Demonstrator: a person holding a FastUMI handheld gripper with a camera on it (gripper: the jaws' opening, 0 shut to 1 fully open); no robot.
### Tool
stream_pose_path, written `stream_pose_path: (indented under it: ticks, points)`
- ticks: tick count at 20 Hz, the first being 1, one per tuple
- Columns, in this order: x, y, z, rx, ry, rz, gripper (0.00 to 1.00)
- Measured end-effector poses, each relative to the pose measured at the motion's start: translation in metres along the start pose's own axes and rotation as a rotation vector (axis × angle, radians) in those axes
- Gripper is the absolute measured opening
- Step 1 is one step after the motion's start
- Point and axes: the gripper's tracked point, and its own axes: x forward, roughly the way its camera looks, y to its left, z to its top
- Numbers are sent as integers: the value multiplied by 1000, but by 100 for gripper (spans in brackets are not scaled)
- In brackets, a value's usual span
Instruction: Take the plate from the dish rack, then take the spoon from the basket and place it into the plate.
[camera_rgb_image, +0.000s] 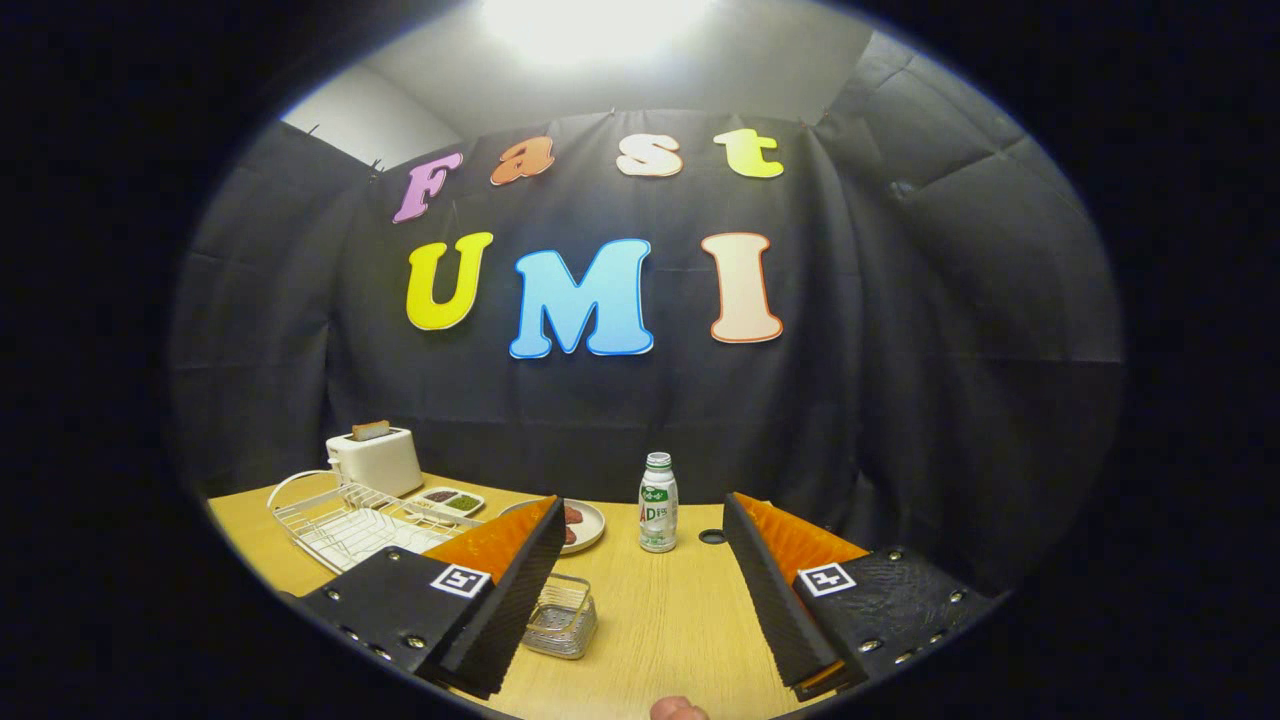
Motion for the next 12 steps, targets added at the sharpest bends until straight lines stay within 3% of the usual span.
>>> stream_pose_path:
  ticks: [7, 12]
  points:
    - [17, -23, -111, 30, 47, 9, 97]
    - [17, -14, -161, 51, 98, 27, 97]
